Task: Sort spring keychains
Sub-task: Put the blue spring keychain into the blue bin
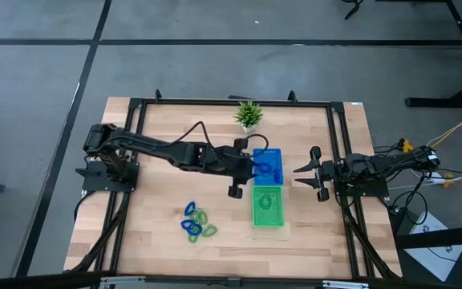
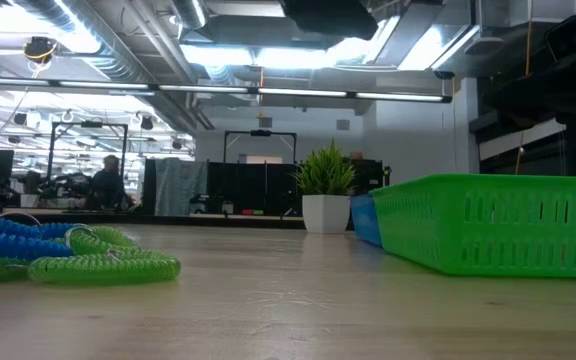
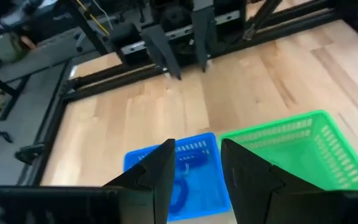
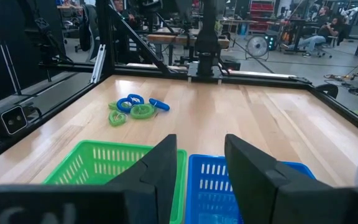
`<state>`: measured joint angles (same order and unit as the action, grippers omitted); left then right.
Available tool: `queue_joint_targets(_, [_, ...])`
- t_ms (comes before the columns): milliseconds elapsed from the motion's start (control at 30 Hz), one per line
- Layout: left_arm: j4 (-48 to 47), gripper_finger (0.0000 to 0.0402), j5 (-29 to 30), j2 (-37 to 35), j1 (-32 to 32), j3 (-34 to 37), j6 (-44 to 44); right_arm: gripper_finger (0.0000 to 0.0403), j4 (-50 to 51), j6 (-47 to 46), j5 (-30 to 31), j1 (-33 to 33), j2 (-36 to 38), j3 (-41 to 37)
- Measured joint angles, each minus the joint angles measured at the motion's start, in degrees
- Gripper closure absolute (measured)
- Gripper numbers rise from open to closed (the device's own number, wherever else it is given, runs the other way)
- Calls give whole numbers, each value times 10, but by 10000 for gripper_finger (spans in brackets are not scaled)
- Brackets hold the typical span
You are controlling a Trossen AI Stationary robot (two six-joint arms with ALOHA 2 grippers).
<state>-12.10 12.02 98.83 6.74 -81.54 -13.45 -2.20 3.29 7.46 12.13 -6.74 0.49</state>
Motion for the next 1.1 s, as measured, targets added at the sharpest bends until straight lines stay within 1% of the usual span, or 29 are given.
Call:
queue_joint_targets(300, [-74,276,-1,0,23,0,32,267,0,0,0,0,0,0])
queue_joint_targets(567, [-144,277,-5,0,60,0,53,267,0,0,0,0,0,0])
queue_joint_targets(767, [-221,279,-39,1,88,0,96,267,0,0,0,0,0,0])
queue_joint_targets(833, [-255,279,-51,1,96,0,124,267,0,0,0,0,0,0])
queue_joint_targets(1100, [-374,283,-133,1,134,0,255,267,0,0,0,0,0,0])
